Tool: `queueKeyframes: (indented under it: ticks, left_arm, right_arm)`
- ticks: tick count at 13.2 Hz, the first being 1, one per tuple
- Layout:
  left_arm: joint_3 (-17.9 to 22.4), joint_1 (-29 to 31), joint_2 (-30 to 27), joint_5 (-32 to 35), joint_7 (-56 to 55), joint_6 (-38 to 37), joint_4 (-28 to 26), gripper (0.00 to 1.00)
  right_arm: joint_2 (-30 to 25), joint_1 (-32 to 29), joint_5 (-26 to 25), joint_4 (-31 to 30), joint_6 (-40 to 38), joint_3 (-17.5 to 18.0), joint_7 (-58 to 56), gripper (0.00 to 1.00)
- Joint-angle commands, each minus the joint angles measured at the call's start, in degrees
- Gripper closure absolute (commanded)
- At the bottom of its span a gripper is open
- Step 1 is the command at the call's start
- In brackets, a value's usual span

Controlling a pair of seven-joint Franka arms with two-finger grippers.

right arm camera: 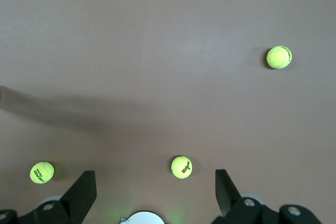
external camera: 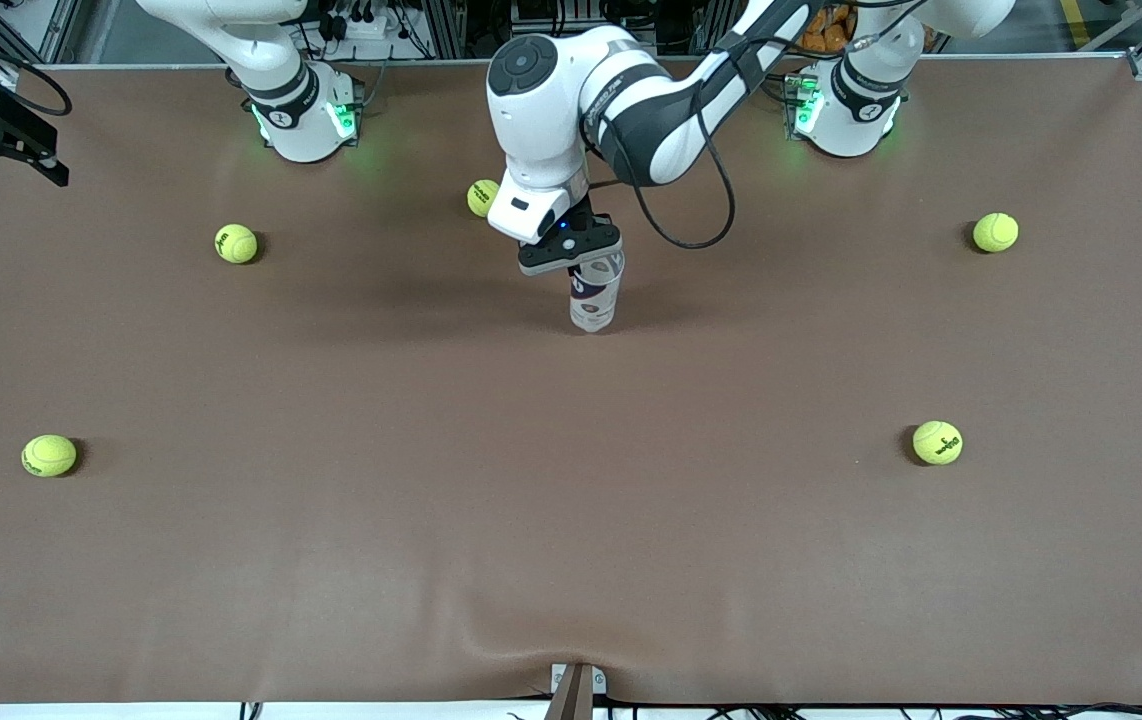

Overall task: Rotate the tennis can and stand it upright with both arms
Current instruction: 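Lower the upright can onto the table with the left gripper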

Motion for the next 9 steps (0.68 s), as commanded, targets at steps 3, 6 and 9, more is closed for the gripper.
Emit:
queueKeyframes:
  ticks: [3, 6, 9]
  left_arm:
    - [0.43, -0.37, 1.26, 1.45, -1.45, -1.83, 2.41, 1.0]
    - [0.51, -0.63, 2.4, 1.54, -1.89, -1.39, 2.41, 1.0]
    - [0.6, -0.63, 3.11, 1.54, -2.33, -1.13, 2.41, 1.0]
  right_arm:
    - [-0.82, -0.89, 0.75, 0.0, -0.44, 0.56, -0.8, 0.0]
    - [-0.73, -0.81, 0.75, 0.0, -0.35, 0.65, -0.8, 0.0]
    - [-0.73, -0.72, 0.83, 0.0, -0.26, 0.65, -0.8, 0.0]
